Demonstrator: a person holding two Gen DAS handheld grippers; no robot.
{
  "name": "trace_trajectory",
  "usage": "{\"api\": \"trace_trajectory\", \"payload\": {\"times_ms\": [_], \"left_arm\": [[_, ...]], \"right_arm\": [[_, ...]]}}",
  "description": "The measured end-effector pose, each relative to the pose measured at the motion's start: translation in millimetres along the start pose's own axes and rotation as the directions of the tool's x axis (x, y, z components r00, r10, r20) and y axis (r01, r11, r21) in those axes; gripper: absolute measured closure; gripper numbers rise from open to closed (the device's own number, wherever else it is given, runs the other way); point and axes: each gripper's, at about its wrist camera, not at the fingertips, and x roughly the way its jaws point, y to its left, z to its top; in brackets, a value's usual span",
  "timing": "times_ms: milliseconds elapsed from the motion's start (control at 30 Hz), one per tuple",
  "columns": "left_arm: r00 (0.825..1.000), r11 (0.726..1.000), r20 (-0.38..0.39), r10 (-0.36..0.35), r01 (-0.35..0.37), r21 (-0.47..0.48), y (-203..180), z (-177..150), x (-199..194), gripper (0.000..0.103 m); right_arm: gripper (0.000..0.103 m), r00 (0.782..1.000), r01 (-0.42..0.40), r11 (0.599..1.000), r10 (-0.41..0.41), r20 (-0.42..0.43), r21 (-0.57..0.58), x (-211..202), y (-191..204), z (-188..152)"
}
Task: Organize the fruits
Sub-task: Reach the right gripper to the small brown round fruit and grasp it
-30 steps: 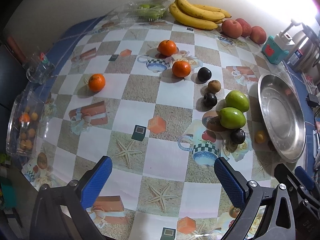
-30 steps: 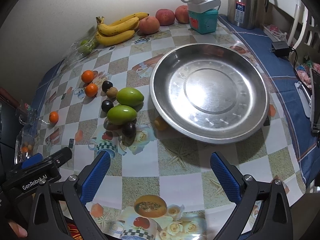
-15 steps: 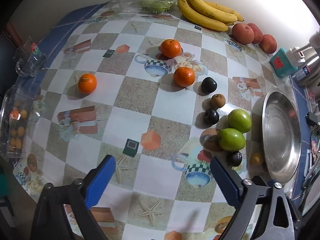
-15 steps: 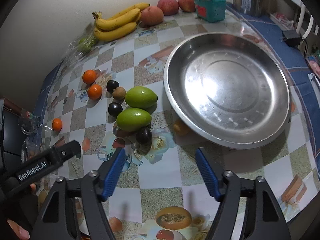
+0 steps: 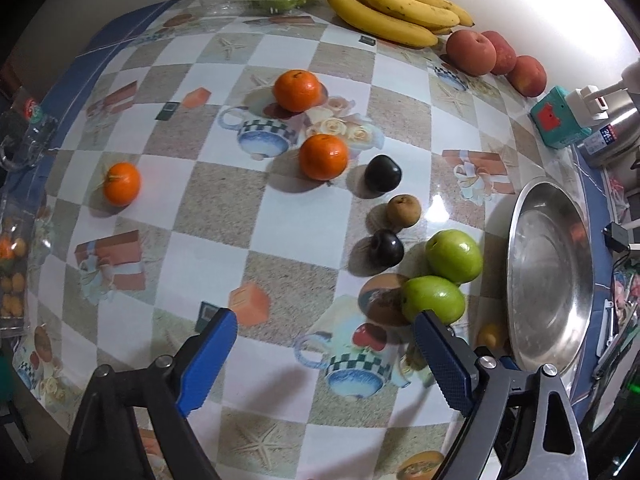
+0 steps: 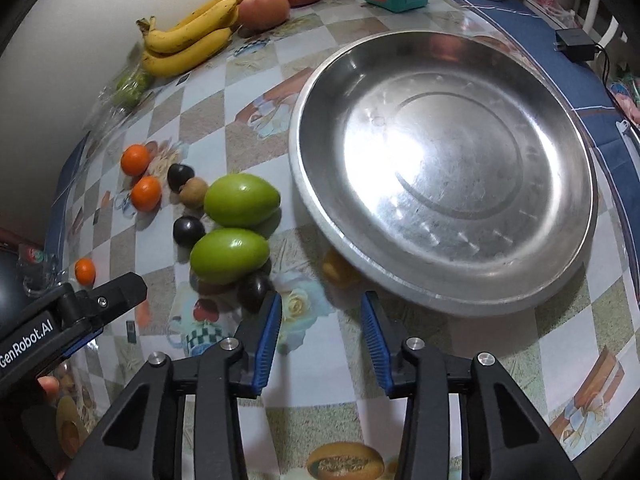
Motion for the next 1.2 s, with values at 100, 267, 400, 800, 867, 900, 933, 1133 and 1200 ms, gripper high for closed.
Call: {"api": "trace_trajectory", "payload": {"times_ms": [100,267,400,800,867,900,933,1133,1200], "left_arm": [[1.000,1.000,-0.007,0.002,-0.002,0.006,-6,5,5,0.011],[1.000,1.000,-0.021,0.007,-0.006,0.009,-11,12,13,0.011],[1.000,1.000,-0.022,0.016,-0.016,0.013,-14,16,18,0.011],[0.998,0.999,-0.046,0.034,-0.033,0.020,-18,13,35,0.011],[0.998,0.999,-0.048,0.037,-0.036,0.022,-19,10,37,0.011],[0.998,0.999,-0.048,0.039,-0.038,0.023,-20,10,38,0.011],[0.998,0.999,-0.049,0.044,-0.043,0.024,-19,8,38,0.011],[0.998,0.999,-0.055,0.042,-0.041,0.016,-17,0,43,0.011],[0.998,1.000,-0.054,0.029,-0.028,0.007,-16,-2,44,0.011]], "right_arm": [[0.063,1.000,0.016,1.000,-0.016,-0.001,0.005,4,0,3],[0.065,0.999,0.042,0.999,-0.042,-0.002,0.020,11,1,5],[0.065,0.998,0.061,0.997,-0.062,0.012,0.052,14,1,5],[0.070,0.998,0.045,0.986,-0.051,0.035,0.158,19,-13,6],[0.070,0.998,0.028,0.986,-0.036,0.042,0.162,18,-14,6],[0.070,0.999,0.024,0.986,-0.032,0.044,0.164,18,-14,5],[0.070,0.999,0.019,0.986,-0.027,0.046,0.168,18,-14,5],[0.077,0.999,-0.009,0.980,-0.001,0.051,0.200,17,-23,4],[0.077,0.999,-0.019,0.979,0.009,0.052,0.203,16,-24,4]]}}
